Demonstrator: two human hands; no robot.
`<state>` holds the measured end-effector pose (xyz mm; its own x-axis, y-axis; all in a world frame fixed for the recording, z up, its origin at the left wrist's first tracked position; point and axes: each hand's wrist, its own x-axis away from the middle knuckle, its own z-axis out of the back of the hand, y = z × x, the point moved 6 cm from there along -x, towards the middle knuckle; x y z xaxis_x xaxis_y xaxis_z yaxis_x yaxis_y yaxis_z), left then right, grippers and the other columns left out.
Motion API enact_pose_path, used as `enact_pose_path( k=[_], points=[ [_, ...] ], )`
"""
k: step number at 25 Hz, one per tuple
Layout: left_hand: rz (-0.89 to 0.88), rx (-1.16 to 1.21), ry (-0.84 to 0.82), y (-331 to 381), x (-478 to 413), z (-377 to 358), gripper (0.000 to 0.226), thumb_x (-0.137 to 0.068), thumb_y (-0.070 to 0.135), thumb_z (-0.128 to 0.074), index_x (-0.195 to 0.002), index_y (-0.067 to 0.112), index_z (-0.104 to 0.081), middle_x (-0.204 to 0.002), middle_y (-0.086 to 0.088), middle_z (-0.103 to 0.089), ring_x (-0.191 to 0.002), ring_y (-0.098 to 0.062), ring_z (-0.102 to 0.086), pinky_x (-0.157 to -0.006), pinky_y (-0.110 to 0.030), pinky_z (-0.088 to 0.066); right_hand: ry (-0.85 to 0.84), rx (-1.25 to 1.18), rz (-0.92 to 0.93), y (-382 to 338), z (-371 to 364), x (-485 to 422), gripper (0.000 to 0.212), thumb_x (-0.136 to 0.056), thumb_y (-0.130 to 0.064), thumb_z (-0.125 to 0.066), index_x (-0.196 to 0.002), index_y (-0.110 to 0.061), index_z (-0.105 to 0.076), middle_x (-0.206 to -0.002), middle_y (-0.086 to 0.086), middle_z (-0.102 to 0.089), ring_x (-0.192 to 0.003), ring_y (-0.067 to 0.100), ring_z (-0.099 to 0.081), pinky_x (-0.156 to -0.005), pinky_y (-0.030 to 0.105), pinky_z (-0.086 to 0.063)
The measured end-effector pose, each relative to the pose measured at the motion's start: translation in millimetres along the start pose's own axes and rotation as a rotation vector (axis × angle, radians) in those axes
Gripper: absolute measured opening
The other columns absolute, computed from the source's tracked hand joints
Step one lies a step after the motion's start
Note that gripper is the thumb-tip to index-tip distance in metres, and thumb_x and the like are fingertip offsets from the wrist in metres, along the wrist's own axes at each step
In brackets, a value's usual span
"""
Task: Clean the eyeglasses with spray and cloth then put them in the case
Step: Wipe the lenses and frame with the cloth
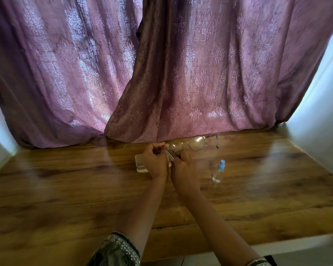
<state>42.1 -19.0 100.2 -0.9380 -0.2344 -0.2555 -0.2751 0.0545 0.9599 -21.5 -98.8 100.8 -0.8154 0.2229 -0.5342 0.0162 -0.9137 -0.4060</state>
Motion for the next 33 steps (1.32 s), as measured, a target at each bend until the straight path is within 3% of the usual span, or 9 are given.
enact_pose_path(
  k=[7,10,13,15,19,22,27,31,33],
  points=[
    [-0.016,-0.010,0.018,-1.0,-0.9,-1.2,0.008,-0.073,-0.006,-0.069,-0.080,-0.004,-0.065,-0.075,-0.001,-0.064,-0.066,0.009,-0.060,-0.064,0.000,-0.044,0.031,-0.071,-0.084,5.2,13.1,-19.6,0.028,-0.086,-0.003,-0.049,-0.112,-0.004,-0.061,-0.101,0.015,-0.055,-0.087,0.028,-0.055,-0.072,0.039,-0.052],
    [-0.026,-0.025,0.015,-0.1,-2.2,0.2,0.009,-0.073,-0.005,-0.070,-0.080,-0.006,-0.065,-0.072,0.004,-0.060,-0.065,0.018,-0.057,-0.063,0.001,-0.041,0.005,-0.029,0.010,-0.2,0.9,-5.6,0.028,-0.081,-0.002,-0.058,-0.108,-0.006,-0.063,-0.097,0.012,-0.057,-0.083,0.026,-0.057,-0.060,0.036,-0.053],
    [0.001,-0.019,0.024,-5.3,-2.7,1.1,0.010,-0.074,-0.001,-0.071,-0.081,-0.003,-0.066,-0.076,0.001,-0.064,-0.065,0.007,-0.059,-0.064,-0.002,-0.044,0.023,-0.008,-0.015,10.9,5.7,-4.2,0.030,-0.077,0.000,-0.054,-0.105,-0.002,-0.065,-0.091,0.014,-0.059,-0.076,0.029,-0.061,-0.052,0.040,-0.053],
    [0.007,-0.022,0.019,-5.7,-2.6,-0.5,0.010,-0.073,0.000,-0.072,-0.081,0.000,-0.066,-0.076,0.003,-0.064,-0.067,0.005,-0.059,-0.065,-0.001,-0.045,0.062,-0.042,-0.069,14.4,12.5,-13.6,0.028,-0.078,0.000,-0.051,-0.103,0.001,-0.064,-0.091,0.016,-0.059,-0.072,0.030,-0.061,-0.052,0.037,-0.053],
    [-0.004,-0.028,-0.004,0.9,-2.8,-2.6,0.008,-0.074,-0.002,-0.070,-0.081,-0.002,-0.065,-0.074,0.004,-0.062,-0.069,0.001,-0.057,-0.065,0.001,-0.043,0.025,-0.022,-0.035,1.0,2.4,-16.4,0.025,-0.086,-0.007,-0.053,-0.108,-0.005,-0.063,-0.100,0.012,-0.057,-0.087,0.025,-0.058,-0.063,0.029,-0.048],
    [-0.010,-0.037,0.025,3.7,-2.6,2.3,0.009,-0.074,-0.003,-0.070,-0.081,-0.005,-0.065,-0.076,0.003,-0.061,-0.064,0.004,-0.057,-0.063,0.002,-0.041,0.001,0.001,0.034,3.1,-3.1,-2.0,0.031,-0.079,-0.002,-0.053,-0.108,-0.005,-0.063,-0.095,0.014,-0.059,-0.082,0.029,-0.061,-0.057,0.037,-0.054],
    [-0.009,-0.032,0.018,4.6,-0.4,2.5,0.009,-0.074,-0.004,-0.070,-0.081,-0.004,-0.065,-0.077,0.001,-0.062,-0.064,0.009,-0.059,-0.063,0.002,-0.042,0.003,0.005,-0.120,18.1,8.0,-19.2,0.035,-0.089,0.000,-0.042,-0.122,-0.003,-0.053,-0.117,0.022,-0.051,-0.101,0.037,-0.052,-0.084,0.045,-0.045],
    [-0.003,-0.017,0.006,6.9,-1.0,3.6,0.009,-0.074,-0.006,-0.068,-0.082,-0.007,-0.064,-0.073,0.003,-0.060,-0.063,0.020,-0.055,-0.062,0.001,-0.042,0.025,-0.012,0.056,-3.1,4.0,-3.7,0.033,-0.079,0.003,-0.056,-0.111,-0.003,-0.062,-0.103,0.017,-0.058,-0.089,0.034,-0.060,-0.061,0.039,-0.054],
    [0.006,-0.017,0.012,7.1,-1.6,5.2,0.009,-0.075,-0.006,-0.068,-0.082,-0.008,-0.064,-0.071,0.006,-0.059,-0.061,0.021,-0.055,-0.060,0.002,-0.041,0.071,-0.066,0.015,9.7,11.8,2.7,0.034,-0.079,0.006,-0.057,-0.111,-0.004,-0.063,-0.101,0.016,-0.058,-0.087,0.031,-0.059,-0.067,0.033,-0.051]
  ],
)
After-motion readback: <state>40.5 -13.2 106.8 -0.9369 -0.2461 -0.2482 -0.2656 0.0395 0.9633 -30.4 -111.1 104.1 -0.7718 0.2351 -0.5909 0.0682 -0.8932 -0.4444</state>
